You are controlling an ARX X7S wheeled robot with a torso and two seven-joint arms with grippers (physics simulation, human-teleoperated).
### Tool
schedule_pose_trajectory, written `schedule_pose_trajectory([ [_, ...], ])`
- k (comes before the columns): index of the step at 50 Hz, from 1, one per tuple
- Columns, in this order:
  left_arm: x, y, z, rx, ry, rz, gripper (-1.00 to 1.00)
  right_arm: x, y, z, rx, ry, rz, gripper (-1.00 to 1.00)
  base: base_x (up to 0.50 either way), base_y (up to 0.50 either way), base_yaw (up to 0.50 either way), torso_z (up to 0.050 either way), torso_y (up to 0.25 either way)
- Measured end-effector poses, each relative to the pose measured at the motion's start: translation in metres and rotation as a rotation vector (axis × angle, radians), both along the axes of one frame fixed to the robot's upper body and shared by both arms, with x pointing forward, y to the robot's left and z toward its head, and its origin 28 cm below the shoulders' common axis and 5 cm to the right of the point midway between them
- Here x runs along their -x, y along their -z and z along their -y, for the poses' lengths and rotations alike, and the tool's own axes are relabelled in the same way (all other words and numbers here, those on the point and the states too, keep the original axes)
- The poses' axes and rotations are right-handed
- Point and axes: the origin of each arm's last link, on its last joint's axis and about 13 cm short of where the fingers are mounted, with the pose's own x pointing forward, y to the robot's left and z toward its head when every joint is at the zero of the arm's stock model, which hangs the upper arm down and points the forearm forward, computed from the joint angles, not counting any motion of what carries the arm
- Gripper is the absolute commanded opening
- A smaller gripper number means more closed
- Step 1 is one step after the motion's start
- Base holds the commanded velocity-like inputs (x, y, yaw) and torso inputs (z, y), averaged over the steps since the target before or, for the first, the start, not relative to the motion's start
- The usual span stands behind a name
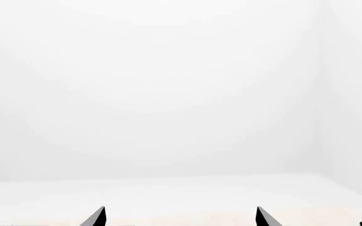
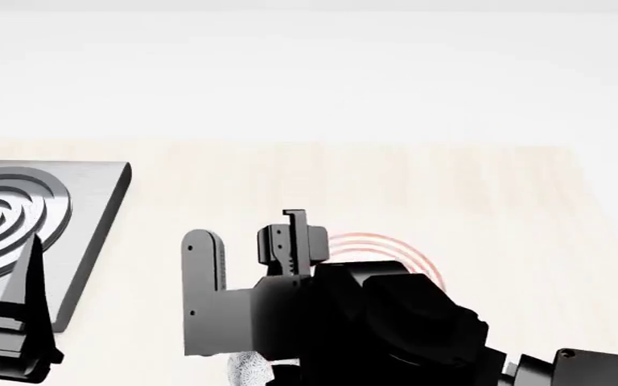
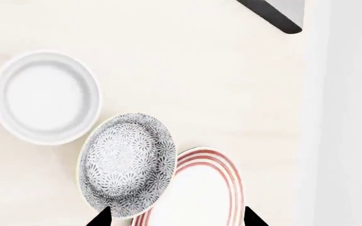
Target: Pick the akita bowl between the plate and the ramekin and place it on the plate.
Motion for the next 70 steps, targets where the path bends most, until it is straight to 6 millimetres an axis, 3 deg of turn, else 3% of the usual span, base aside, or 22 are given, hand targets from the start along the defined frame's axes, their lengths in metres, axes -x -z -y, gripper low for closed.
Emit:
schedule_pose_trajectory([
  [20,0.000,0.000,-0.003,0.020,-0.008,0.006,1.00,-0.011,0.018,-0.004,0.046,-0.011,-0.042,1.00,0.00,0.00,0.00,0.000,0.000],
  [70,0.000,0.002,-0.005,0.021,-0.020,0.014,1.00,-0.013,0.047,-0.013,0.103,-0.056,-0.167,1.00,0.00,0.00,0.00,0.000,0.000],
])
